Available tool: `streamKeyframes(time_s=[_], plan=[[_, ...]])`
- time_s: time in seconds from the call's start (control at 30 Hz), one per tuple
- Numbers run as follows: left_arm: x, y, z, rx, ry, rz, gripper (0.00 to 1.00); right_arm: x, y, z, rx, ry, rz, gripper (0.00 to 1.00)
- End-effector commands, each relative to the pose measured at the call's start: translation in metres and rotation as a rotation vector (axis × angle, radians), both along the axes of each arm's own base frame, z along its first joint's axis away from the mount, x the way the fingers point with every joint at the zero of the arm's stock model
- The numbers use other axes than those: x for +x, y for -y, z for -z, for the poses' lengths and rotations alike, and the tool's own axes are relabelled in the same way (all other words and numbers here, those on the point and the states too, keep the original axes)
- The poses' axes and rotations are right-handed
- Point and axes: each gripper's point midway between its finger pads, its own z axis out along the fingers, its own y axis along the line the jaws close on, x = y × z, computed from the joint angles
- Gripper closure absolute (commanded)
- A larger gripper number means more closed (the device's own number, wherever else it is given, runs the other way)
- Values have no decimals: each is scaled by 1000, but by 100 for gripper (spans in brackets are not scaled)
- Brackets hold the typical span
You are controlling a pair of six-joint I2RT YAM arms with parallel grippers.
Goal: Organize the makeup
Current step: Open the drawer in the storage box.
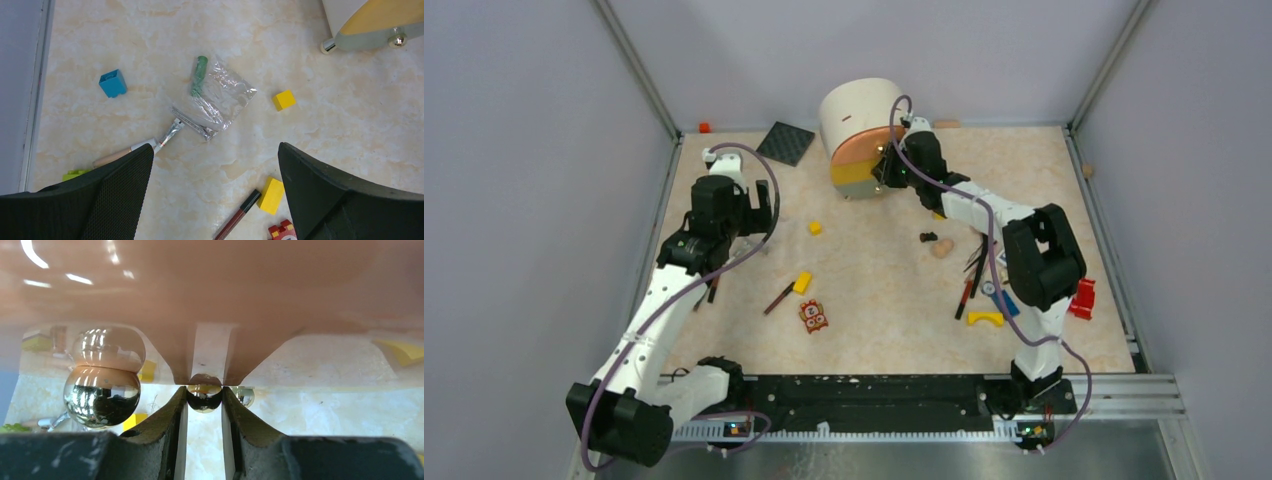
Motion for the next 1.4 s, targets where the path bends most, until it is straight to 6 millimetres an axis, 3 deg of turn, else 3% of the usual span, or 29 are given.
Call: streamKeyframes(time_s=[0.0, 0.27, 0.87, 1.37], plan=[[5, 0, -8, -5, 41, 4, 1, -1, -6, -38, 56, 84, -25, 83], [5, 0, -8, -7, 39, 5, 1, -27, -1, -41, 79, 64, -53, 85], [6, 1, -5, -12, 33, 13, 1, -92, 9, -21, -3, -8, -56, 86], [5, 1, -5, -15, 32, 14, 1, -121, 22, -14, -14, -35, -54, 85]])
